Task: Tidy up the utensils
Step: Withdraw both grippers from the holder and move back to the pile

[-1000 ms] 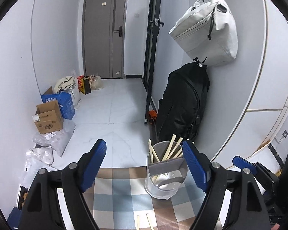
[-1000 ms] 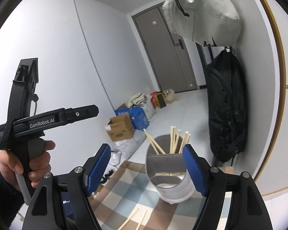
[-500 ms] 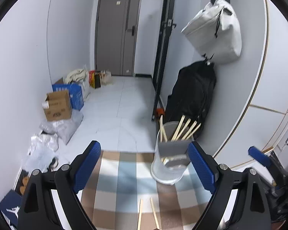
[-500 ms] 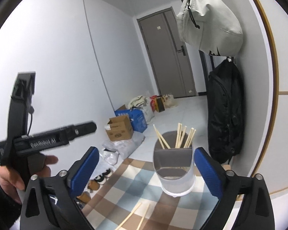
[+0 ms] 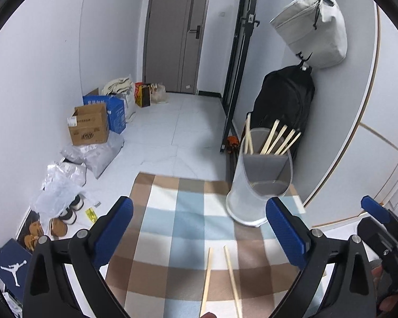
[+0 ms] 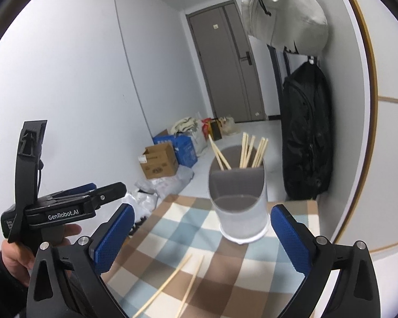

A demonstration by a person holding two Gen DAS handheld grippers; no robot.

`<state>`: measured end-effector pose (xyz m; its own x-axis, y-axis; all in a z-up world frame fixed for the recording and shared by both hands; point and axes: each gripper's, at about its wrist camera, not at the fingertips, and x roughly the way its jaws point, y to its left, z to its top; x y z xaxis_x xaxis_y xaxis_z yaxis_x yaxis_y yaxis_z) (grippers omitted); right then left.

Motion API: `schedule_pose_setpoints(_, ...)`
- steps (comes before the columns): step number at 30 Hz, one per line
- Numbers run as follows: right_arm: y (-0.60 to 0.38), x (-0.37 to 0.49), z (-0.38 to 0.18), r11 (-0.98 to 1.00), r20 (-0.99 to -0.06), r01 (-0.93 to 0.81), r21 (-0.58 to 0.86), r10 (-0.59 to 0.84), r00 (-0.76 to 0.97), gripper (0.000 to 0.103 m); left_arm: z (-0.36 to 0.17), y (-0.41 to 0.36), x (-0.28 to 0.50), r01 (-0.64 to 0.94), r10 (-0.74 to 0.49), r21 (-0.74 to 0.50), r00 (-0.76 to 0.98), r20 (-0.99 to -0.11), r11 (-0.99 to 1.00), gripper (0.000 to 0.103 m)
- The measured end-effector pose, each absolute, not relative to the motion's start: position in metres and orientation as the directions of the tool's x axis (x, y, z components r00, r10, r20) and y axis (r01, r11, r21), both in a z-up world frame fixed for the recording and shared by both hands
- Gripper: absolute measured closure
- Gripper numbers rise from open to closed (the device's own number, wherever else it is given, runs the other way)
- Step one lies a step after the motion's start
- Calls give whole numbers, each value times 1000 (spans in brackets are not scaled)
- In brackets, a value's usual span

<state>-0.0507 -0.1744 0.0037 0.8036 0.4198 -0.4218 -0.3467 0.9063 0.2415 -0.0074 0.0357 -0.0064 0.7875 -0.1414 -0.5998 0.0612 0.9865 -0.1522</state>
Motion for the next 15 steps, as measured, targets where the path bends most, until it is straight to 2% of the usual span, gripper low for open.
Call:
schedule_pose_setpoints(5, -170, -50, -21, 907, -470, -335, 254, 418, 777, 0, -38, 47, -9, 46, -152, -183, 767, -623, 982, 5)
schedule_pose_setpoints(8, -165, -46, -35, 910, -507, -330, 250, 413, 756, 0, -56, 48, -7, 39, -118, -133, 750, -651, 990, 5)
schedule_pose_setpoints(15, -150, -27, -66, 907, -607, -332, 260, 421, 674, 0, -65, 62, 0, 4, -116, -162, 718, -687, 987, 5)
